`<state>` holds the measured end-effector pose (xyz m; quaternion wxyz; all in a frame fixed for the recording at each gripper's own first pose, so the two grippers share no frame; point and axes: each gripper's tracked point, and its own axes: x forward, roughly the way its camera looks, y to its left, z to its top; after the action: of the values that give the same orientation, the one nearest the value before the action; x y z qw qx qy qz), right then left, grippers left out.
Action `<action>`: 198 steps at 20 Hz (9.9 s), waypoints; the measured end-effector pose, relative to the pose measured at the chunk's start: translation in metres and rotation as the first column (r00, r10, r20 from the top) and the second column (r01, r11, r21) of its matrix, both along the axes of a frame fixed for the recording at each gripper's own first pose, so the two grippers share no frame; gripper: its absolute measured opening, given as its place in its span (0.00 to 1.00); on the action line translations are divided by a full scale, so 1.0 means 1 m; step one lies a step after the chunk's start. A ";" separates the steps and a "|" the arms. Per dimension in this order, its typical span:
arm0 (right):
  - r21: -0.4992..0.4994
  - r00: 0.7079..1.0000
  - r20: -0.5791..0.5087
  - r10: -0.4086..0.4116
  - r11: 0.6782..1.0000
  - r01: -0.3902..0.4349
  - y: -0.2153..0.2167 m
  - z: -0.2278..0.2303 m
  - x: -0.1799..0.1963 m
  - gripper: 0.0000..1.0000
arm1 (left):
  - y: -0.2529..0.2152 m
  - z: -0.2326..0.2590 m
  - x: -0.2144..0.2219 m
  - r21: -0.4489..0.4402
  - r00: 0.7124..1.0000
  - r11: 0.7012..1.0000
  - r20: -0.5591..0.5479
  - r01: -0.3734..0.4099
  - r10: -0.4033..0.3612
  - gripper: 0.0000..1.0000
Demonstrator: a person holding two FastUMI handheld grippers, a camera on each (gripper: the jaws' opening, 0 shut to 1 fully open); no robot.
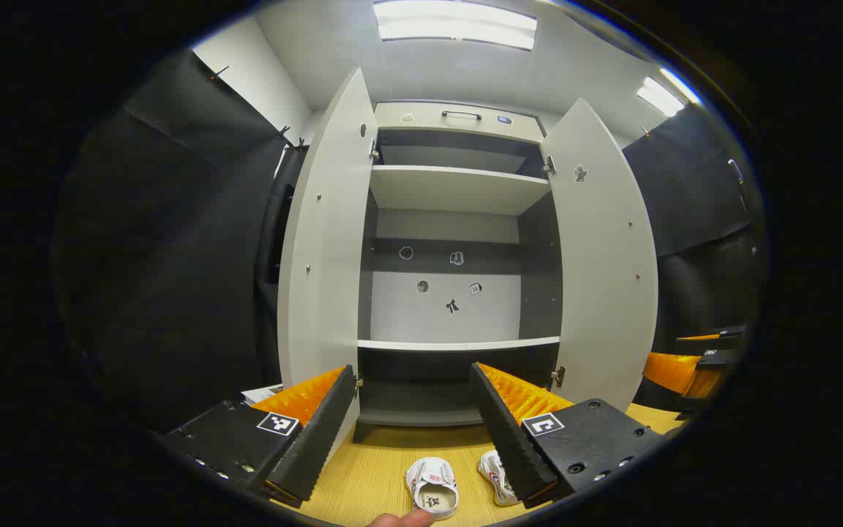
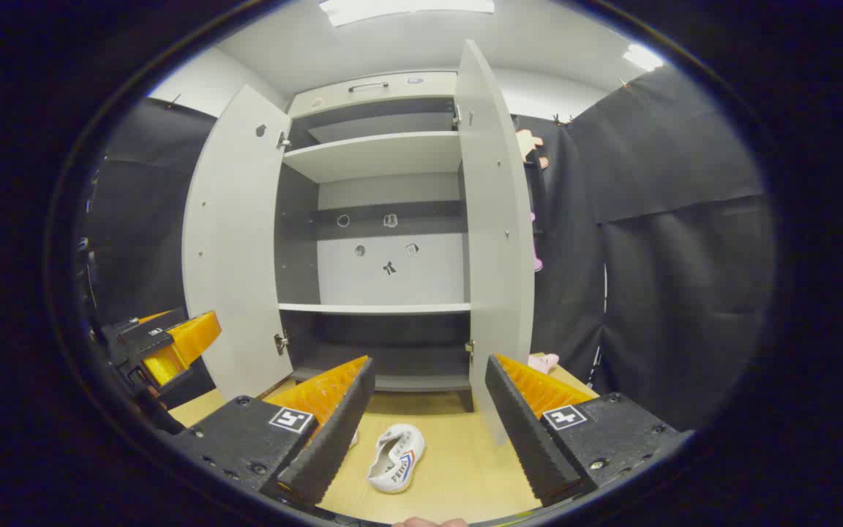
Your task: Grab one shoe with the right hand and put it into the shoe cabinet, grab the other shoe with the left hand and put it into the shoe cabinet; then close the right door with the right hand and the left door with the left hand.
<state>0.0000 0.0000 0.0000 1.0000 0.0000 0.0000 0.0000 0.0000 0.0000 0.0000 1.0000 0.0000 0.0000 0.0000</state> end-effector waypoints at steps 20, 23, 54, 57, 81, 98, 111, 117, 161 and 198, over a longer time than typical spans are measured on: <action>-0.018 1.000 0.007 -0.021 1.000 0.021 -0.002 0.003 -0.006 0.99 | -0.006 0.002 0.002 0.022 1.000 0.999 0.015 0.025 -0.025 0.95; -0.016 1.000 0.007 -0.022 1.000 0.023 -0.002 0.004 -0.004 0.99 | -0.005 0.003 0.003 0.027 1.000 0.999 0.017 0.022 -0.022 0.95; 0.085 0.848 -0.501 0.172 0.985 -0.149 0.093 -0.246 0.109 0.98 | 0.047 -0.032 0.012 -0.005 0.998 0.999 -0.057 -0.035 0.035 0.95; 0.088 0.808 -0.563 0.173 0.985 -0.149 0.096 -0.279 0.121 0.95 | 0.051 -0.039 0.020 0.005 0.997 1.000 -0.073 -0.027 0.027 0.95; -0.057 0.820 -0.572 0.016 0.997 -0.059 0.072 -0.325 0.173 0.04 | 0.054 -0.075 0.035 -0.033 0.988 0.999 -0.157 -0.007 0.002 0.95; -0.139 0.969 -0.240 0.062 0.985 -0.097 0.062 -0.112 0.145 0.03 | 0.022 -0.065 0.030 -0.014 0.993 0.999 -0.111 0.046 -0.048 0.95; -0.118 0.987 -0.124 0.098 0.987 -0.113 0.074 0.076 0.275 0.03 | 0.008 -0.065 0.028 0.021 0.992 0.996 -0.094 0.085 -0.082 0.95; -0.143 0.962 -0.266 0.059 0.985 -0.100 0.073 0.084 0.367 0.03 | 0.003 -0.067 0.026 0.016 0.990 0.995 -0.100 0.102 -0.100 0.95; -0.107 0.964 -0.242 0.107 0.985 -0.136 0.090 0.129 0.320 0.22 | 0.009 -0.068 0.035 -0.003 0.993 0.998 -0.097 0.065 -0.065 0.95; -0.052 0.992 -0.082 -0.096 0.994 0.092 -0.021 -0.069 0.042 0.97 | 0.012 -0.206 -0.032 0.000 0.837 0.998 -0.545 0.055 -0.046 0.96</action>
<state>0.0418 -0.0214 -0.0691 0.9977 -0.0242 0.0424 -0.0473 -0.0319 0.0117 -0.2056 0.9584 0.0079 0.2842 -0.0265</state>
